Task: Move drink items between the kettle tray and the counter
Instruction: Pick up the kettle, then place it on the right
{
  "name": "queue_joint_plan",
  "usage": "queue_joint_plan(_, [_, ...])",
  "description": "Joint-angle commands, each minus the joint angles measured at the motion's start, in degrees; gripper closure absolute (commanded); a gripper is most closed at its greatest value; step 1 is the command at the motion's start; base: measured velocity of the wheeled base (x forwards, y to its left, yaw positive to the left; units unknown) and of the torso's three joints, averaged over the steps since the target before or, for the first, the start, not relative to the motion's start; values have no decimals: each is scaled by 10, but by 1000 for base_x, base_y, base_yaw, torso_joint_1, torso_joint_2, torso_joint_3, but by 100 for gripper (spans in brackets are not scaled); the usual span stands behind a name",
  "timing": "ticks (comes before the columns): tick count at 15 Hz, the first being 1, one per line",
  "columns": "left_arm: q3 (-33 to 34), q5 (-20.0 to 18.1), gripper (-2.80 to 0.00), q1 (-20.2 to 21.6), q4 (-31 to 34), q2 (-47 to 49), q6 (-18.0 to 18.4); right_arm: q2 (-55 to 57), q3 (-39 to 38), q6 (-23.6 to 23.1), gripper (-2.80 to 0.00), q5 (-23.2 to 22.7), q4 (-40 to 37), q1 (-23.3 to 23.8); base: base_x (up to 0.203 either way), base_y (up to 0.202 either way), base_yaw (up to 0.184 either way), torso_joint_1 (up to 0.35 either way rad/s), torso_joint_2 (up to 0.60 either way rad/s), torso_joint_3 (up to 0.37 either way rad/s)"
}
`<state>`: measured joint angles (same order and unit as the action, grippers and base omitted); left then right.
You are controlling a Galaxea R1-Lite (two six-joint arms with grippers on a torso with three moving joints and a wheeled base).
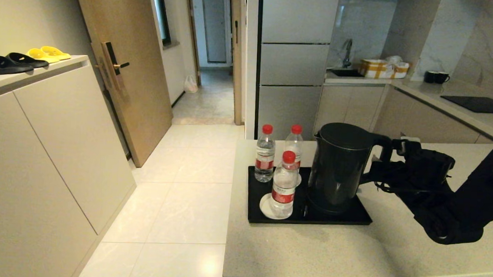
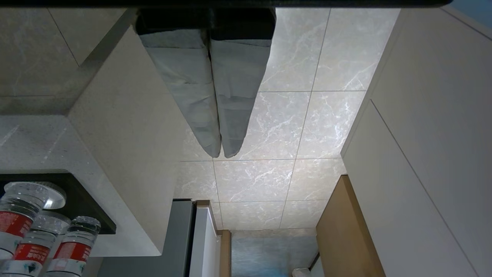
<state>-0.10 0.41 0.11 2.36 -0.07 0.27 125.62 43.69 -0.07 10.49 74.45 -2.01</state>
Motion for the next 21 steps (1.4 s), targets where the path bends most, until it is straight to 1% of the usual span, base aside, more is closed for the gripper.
queue_joint_plan(1, [0, 0, 0, 1, 0, 1, 0, -27, 4, 1, 0, 4, 4, 0, 0, 0, 0, 0, 0, 0])
queue_joint_plan(4, [0, 0, 0, 1, 0, 1, 0, -50, 12, 3, 0, 8, -12, 4, 0, 0, 0, 0, 0, 0])
queue_joint_plan(6, [0, 0, 0, 1, 0, 1, 0, -50, 27, 3, 0, 35, -13, 7, 0, 0, 0, 0, 0, 0])
queue_joint_plan(9, [0, 0, 0, 1, 0, 1, 0, -50, 38, 4, 0, 41, -22, 18, 0, 0, 0, 0, 0, 0])
queue_joint_plan(11, [0, 0, 0, 1, 0, 0, 0, -50, 56, 4, 0, 41, -36, 41, 0, 0, 0, 0, 0, 0])
queue_joint_plan(12, [0, 0, 0, 1, 0, 1, 0, -47, 75, 5, 0, 42, -54, 62, 0, 0, 0, 0, 0, 0])
queue_joint_plan(14, [0, 0, 0, 1, 0, 1, 0, -38, 113, 9, 0, 42, -102, 104, 0, 0, 0, 0, 0, 0])
queue_joint_plan(15, [0, 0, 0, 1, 0, 0, 0, -35, 136, 19, 0, 42, -130, 123, 0, 0, 0, 0, 0, 0])
queue_joint_plan(17, [0, 0, 0, 1, 0, 1, 0, -32, 166, 27, 0, 43, -200, 150, 0, 0, 0, 0, 0, 0])
queue_joint_plan(18, [0, 0, 0, 1, 0, 1, 0, -25, 185, 29, 0, 54, -225, 160, 0, 0, 0, 0, 0, 0])
queue_joint_plan(21, [0, 0, 0, 1, 0, 1, 0, 27, 238, 29, 0, 115, -244, 175, 0, 0, 0, 0, 0, 0])
